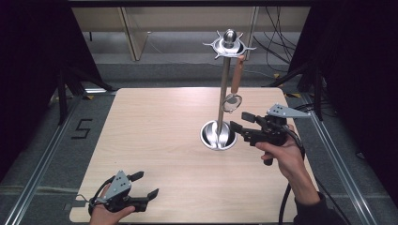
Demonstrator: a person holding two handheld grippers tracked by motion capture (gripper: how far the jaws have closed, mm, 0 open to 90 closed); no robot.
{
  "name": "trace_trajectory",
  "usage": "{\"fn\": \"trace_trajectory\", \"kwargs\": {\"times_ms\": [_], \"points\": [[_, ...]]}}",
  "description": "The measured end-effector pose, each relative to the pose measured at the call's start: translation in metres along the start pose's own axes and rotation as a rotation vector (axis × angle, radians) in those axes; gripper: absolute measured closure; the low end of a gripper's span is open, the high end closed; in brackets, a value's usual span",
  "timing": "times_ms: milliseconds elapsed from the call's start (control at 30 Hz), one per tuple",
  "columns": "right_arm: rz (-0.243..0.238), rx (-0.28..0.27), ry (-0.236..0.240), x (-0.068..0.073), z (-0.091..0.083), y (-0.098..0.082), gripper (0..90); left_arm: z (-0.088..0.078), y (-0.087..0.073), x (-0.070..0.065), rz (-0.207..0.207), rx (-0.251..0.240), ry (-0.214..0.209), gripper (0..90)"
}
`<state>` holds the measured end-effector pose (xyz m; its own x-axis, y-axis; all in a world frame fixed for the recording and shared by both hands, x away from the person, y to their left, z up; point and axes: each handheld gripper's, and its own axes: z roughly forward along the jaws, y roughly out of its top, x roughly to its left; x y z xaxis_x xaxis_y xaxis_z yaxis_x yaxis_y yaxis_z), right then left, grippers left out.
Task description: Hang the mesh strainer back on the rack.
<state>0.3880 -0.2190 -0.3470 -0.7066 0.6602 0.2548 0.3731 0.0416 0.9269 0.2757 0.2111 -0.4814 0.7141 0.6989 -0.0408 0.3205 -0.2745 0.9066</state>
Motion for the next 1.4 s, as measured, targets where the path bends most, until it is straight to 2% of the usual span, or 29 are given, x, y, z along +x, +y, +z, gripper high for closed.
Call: {"fn": "trace_trajectory", "kwargs": {"times_ms": [67,133,267,300,467,567,667,700,733,767,833,900,933,967,1000,1067,1133,1200,1400], "points": [[-0.02,-0.003,0.001,-0.002,0.001,-0.001,33.2,0.0,0.0,-0.001,-0.007,0.001,0.0,17.8],[0.003,0.018,0.0,-0.001,-0.001,-0.003,33.1,0.0,0.0,-0.001,-0.005,0.001,0.0,17.9],[-0.017,0.017,0.007,0.0,0.0,-0.005,33.0,0.0,0.0,-0.001,-0.005,0.0,-0.001,17.9],[-0.002,0.017,0.009,0.001,0.0,-0.005,32.9,0.0,0.0,-0.001,-0.004,0.001,-0.001,17.8],[-0.009,0.04,0.016,0.003,0.002,-0.01,32.7,0.0,0.0,-0.001,-0.003,0.002,-0.001,17.8],[-0.047,0.041,0.013,0.002,0.005,-0.014,32.5,0.0,0.0,-0.001,-0.004,0.0,0.0,17.9],[-0.025,0.069,0.009,0.004,0.006,-0.017,32.5,0.0,0.0,-0.001,0.003,0.005,0.004,17.8],[-0.048,0.066,0.016,0.002,0.008,-0.018,32.4,0.0,0.0,-0.001,0.004,0.005,0.003,17.9],[-0.024,0.078,0.013,0.004,0.008,-0.019,32.4,0.0,0.0,-0.001,0.004,0.005,0.003,17.9],[-0.031,0.08,0.014,0.003,0.008,-0.02,32.3,0.0,0.0,0.0,0.004,0.004,0.004,17.9],[-0.016,0.086,0.019,0.003,0.009,-0.022,32.3,0.0,0.0,0.0,0.005,0.003,0.004,17.8],[-0.049,0.082,0.01,0.001,0.009,-0.023,32.2,0.0,0.0,-0.001,0.004,0.003,0.004,17.8],[-0.029,0.092,0.011,0.002,0.009,-0.024,32.1,0.0,0.0,-0.001,0.002,0.003,0.003,17.9],[-0.043,0.082,0.007,0.002,0.01,-0.025,32.1,0.0,0.0,0.0,0.007,0.006,-0.003,17.8],[-0.055,0.092,0.01,0.002,0.01,-0.025,32.1,0.0,0.0,0.0,0.007,0.006,-0.003,17.8],[-0.09,0.115,-0.017,0.003,0.01,-0.026,31.7,0.0,0.0,-0.001,0.005,0.006,0.0,17.9],[-0.102,0.116,-0.02,0.004,0.011,-0.027,31.6,0.0,0.0,-0.001,0.005,0.006,0.0,17.8],[-0.098,0.119,-0.002,0.005,0.011,-0.029,31.6,0.0,0.0,-0.001,0.001,0.007,-0.001,17.9],[-0.105,0.151,0.012,0.01,0.012,-0.033,31.5,0.0,0.0,-0.001,0.003,0.008,0.002,17.8]]}}
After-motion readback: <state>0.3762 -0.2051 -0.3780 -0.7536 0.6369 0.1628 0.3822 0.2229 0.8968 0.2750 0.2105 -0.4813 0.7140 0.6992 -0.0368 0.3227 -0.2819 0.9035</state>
